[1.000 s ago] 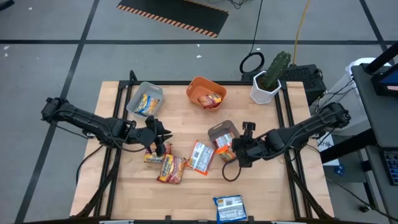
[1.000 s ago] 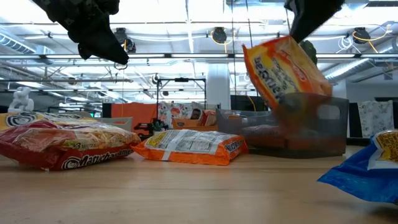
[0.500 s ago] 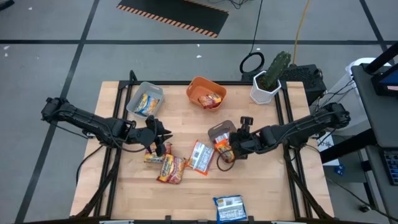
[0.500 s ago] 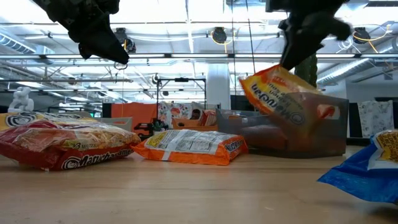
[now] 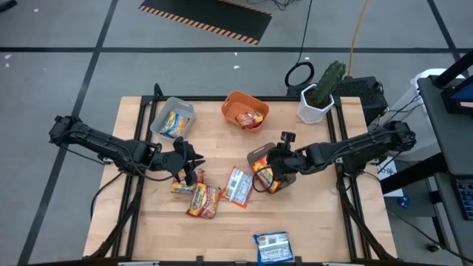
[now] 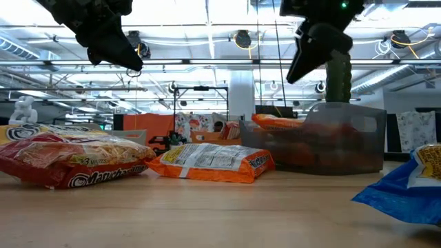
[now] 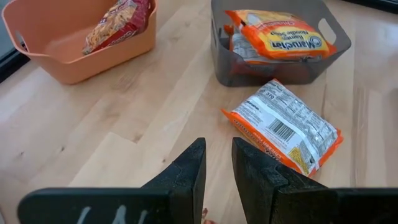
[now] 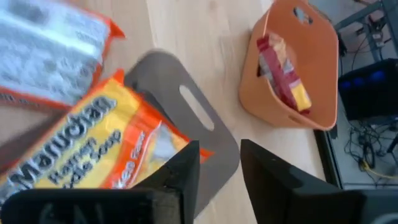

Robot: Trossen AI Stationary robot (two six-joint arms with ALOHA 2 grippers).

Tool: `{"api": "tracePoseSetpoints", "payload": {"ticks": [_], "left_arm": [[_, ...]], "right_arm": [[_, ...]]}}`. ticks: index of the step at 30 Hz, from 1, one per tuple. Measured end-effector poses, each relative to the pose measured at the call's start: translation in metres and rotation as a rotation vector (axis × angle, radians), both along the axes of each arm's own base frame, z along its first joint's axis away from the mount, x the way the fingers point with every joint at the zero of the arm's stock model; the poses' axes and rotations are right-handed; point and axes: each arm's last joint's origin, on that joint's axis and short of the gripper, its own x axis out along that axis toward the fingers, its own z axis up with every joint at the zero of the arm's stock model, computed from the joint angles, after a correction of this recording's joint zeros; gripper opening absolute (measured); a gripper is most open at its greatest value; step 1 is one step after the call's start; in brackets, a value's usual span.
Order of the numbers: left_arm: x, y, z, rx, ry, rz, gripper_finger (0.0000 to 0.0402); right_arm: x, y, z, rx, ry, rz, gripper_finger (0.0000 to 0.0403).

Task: Sort Maruchan noodles
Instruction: Put the right red noodle pack into the orange bin

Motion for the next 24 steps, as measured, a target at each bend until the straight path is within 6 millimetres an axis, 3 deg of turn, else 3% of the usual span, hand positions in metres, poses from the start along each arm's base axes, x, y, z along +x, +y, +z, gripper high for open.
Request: {"api": "tracePoseSetpoints", "payload": {"ticks": [6, 16, 20, 24], "left_arm": [[-0.001, -0.005, 0.000, -0.079, -0.009, -0.005, 0.0083], [-0.008, -0.051, 0.009, -0.176, -0.114, -0.232, 0.0083], [-0.016, -0.075, 0.016, -0.163, -0.186, -0.384, 0.0083], [-0.023, -0.095, 0.014, -0.136, -0.207, -0.427, 0.0083]], "right_arm": [[-0.001, 0.009, 0.021, 0.031, -0.066, 0.040, 0.0116], [-0.030, 0.027, 0.053, 0.293, -0.202, 0.115, 0.0116], [-0.036, 0.034, 0.052, 0.319, -0.221, 0.127, 0.0116], [-0.039, 0.039, 0.043, 0.315, -0.191, 0.149, 0.0116]]}}
